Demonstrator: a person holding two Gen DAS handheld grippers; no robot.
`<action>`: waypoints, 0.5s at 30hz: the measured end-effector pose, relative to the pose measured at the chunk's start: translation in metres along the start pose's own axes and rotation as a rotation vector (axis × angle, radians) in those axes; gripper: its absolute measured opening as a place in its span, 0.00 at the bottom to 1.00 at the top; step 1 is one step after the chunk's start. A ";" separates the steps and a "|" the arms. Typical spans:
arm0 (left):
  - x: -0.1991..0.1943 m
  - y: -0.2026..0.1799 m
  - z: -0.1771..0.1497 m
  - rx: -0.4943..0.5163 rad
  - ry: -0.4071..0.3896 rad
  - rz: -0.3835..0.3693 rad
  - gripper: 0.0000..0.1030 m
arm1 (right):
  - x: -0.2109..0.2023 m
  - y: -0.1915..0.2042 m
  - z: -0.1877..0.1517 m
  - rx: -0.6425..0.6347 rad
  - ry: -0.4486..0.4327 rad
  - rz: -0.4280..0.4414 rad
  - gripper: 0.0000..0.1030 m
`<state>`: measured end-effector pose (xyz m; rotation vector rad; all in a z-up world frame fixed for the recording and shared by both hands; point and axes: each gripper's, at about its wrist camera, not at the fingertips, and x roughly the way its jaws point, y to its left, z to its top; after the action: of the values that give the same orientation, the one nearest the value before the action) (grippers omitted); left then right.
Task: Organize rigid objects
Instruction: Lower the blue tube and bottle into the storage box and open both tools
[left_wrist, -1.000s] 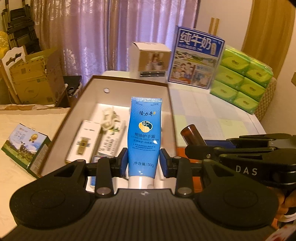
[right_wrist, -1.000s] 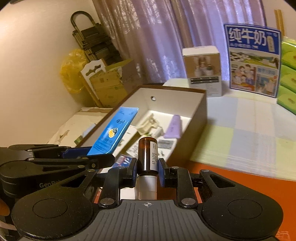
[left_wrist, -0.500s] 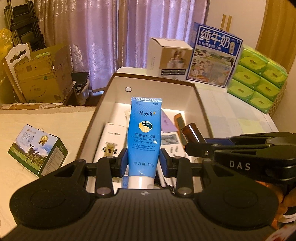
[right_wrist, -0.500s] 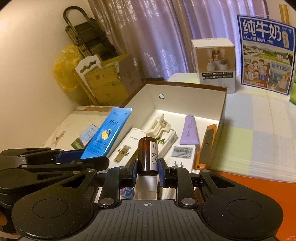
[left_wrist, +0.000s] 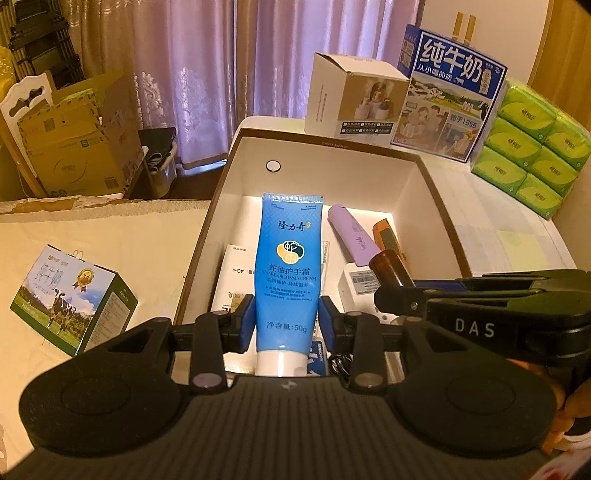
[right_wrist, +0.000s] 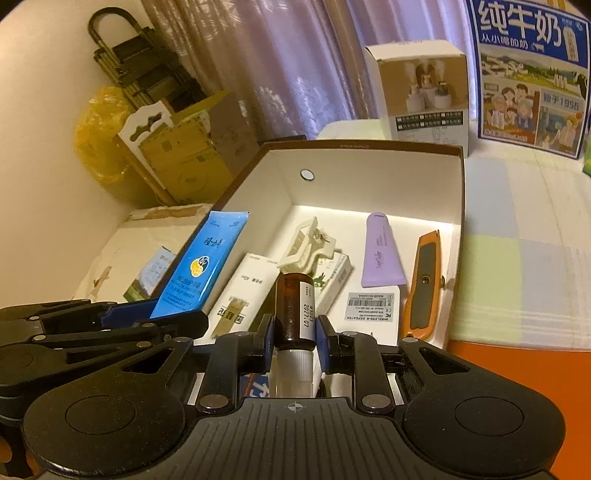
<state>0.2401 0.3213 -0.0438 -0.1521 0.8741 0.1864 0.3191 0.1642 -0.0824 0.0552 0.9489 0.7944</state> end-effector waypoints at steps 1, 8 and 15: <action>0.003 0.001 0.002 0.002 0.004 -0.001 0.30 | 0.003 0.000 0.000 0.007 0.003 -0.004 0.19; 0.026 0.005 0.010 0.023 0.039 -0.012 0.30 | 0.020 -0.003 0.007 0.039 0.023 -0.027 0.19; 0.050 0.010 0.017 0.041 0.072 -0.036 0.30 | 0.032 -0.008 0.013 0.081 0.035 -0.048 0.19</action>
<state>0.2824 0.3392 -0.0722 -0.1366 0.9455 0.1302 0.3443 0.1820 -0.0998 0.0886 1.0124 0.7142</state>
